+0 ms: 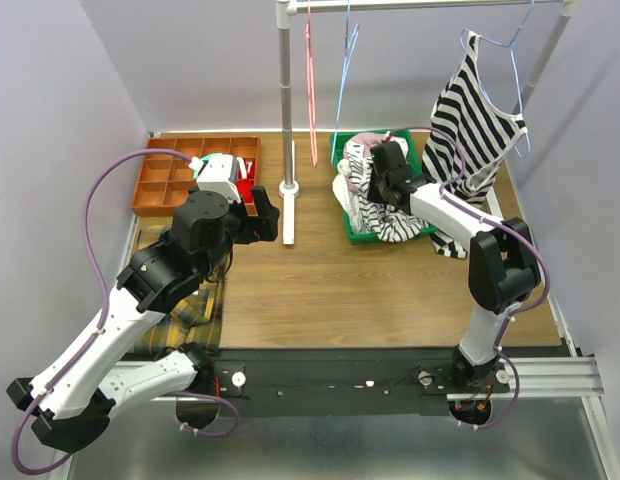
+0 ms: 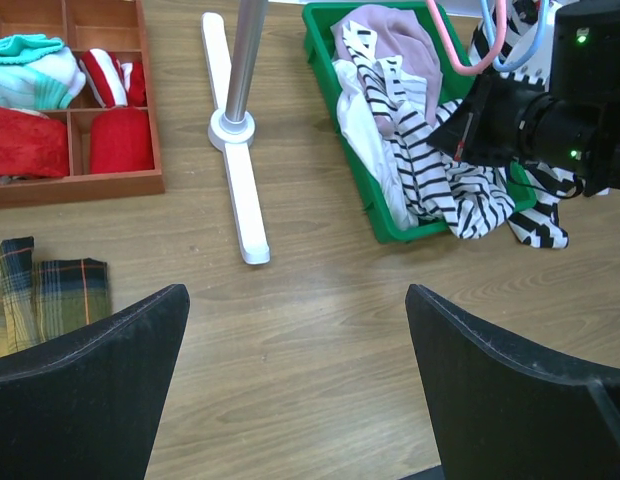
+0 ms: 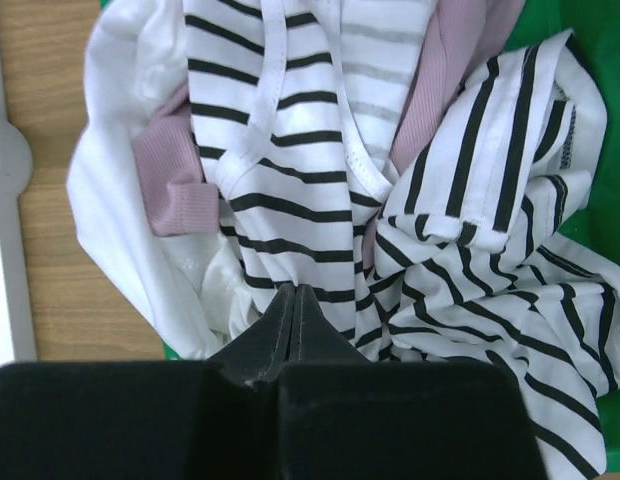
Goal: Place the tank top on the hanger
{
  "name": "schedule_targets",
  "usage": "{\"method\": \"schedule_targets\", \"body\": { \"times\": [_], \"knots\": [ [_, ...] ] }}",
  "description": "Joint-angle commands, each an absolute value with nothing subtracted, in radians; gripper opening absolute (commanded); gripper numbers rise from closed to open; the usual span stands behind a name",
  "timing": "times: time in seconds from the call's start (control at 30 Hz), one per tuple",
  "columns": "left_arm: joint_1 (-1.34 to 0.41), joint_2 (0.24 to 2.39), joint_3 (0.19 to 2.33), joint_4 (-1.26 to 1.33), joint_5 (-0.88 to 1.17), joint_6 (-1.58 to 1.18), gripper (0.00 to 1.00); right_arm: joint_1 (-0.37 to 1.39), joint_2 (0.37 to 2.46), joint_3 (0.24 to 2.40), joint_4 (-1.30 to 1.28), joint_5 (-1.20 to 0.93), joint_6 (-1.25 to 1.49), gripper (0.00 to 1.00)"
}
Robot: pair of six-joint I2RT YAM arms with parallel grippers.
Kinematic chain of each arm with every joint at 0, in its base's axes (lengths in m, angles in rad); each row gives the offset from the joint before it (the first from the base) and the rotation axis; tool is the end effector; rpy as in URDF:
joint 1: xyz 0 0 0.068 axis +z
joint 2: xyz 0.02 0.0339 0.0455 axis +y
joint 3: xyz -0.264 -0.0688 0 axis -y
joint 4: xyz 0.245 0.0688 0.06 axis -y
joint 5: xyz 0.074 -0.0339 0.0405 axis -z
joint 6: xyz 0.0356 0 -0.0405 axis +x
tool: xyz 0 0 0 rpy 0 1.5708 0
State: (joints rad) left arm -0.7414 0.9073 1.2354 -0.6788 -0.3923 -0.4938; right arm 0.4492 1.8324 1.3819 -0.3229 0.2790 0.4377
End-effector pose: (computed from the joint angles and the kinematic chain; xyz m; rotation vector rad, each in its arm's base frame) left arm 0.1349 -0.1050 0.4205 -0.0273 1.9204 -0.4618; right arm 0.3757 0.1703 0.2403 0.1232 2.3070 0.1243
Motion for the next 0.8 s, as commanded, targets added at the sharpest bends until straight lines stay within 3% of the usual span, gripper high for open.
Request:
{"method": "schedule_targets", "body": {
  "times": [0.0, 0.33, 0.77],
  "knots": [
    [-0.736, 0.91, 1.253, -0.669, -0.38, -0.482, 0.99, 0.434, 1.79, 1.449, -0.377, 0.304, 0.42, 0.01],
    [-0.733, 0.927, 1.27, -0.641, -0.37, -0.477, 0.99, 0.393, 1.701, 1.811, -0.563, 0.391, 0.391, 0.01],
    [-0.73, 0.965, 1.298, -0.604, -0.353, -0.463, 0.99, 0.393, 1.617, 2.232, -0.713, 0.269, 0.367, 0.01]
  ]
}}
